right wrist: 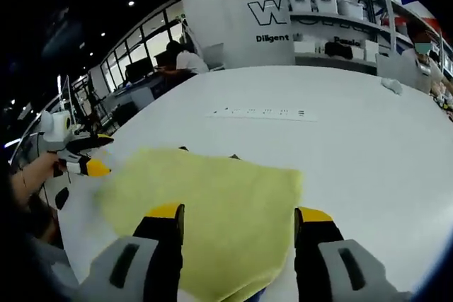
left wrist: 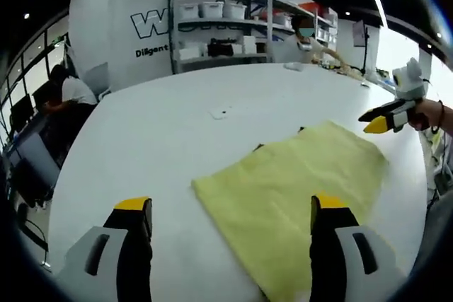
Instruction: Fold the garment on the visible template until the final outline fits inside the template.
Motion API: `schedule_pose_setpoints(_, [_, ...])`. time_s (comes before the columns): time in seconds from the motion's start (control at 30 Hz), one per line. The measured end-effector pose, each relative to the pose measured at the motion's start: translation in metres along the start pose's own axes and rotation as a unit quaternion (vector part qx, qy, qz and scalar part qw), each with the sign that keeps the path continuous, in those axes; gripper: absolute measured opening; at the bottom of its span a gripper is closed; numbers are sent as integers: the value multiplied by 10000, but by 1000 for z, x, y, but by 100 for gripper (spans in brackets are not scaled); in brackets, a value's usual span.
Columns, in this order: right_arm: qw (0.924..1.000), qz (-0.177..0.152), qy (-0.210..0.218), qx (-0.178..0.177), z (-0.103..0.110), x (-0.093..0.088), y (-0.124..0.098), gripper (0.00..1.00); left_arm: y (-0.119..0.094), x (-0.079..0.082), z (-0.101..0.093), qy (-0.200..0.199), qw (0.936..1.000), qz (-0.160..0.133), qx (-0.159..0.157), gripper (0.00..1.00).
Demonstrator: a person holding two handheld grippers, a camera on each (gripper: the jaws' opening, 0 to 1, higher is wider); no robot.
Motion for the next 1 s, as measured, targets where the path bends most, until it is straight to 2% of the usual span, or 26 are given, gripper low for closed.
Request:
schedule_pose_setpoints(0.27, [9995, 4, 104, 299, 12, -18, -16, 64, -16, -14, -9, 19, 9999, -89, -73, 93])
schedule_pose_setpoints(0.3, [9995, 30, 5, 307, 15, -23, -20, 64, -20, -16, -13, 8, 9998, -161, -117, 92])
schedule_pose_setpoints(0.47, [9992, 193, -121, 319, 21, -38, -27, 63, -27, -24, -17, 9, 9998, -103, -181, 89])
schedule_pose_setpoints(0.53, [9990, 243, -164, 341, 23, -47, -33, 60, -32, -28, -18, 4, 9998, -112, -174, 87])
schedule_pose_setpoints(0.63, [9985, 330, -264, 350, 24, -57, -35, 51, -39, -38, -19, -3, 9997, -69, -237, 81])
schedule_pose_setpoints(0.73, [9983, 411, -337, 246, 21, -66, -36, 50, -43, -49, -20, 52, 9997, 9, -252, 74])
schedule_pose_setpoints(0.83, [9982, 425, -329, 252, 21, -73, -37, 47, -43, -60, -18, -37, 9993, 123, -337, 65])
schedule_pose_setpoints(0.97, [9980, 484, -353, 211, 21, -84, -37, 45, -43, -73, -21, -163, 9989, 122, -411, 59])
schedule_pose_setpoints(1.0, [9978, 518, -356, 196, 20, -86, -37, 44, -43, -77, -21, -166, 9989, 163, -407, 54])
Point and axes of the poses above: the point that each gripper's makers call its tool centre point, and the gripper's own axes: y roughly forward along the fingers, z roughly to its left, x roughly out of its top, the point moved 5 cm from there along -y, roughly backward along the fingers, and after that the axes turned 9 degrees about z, right-handed, at the moved point
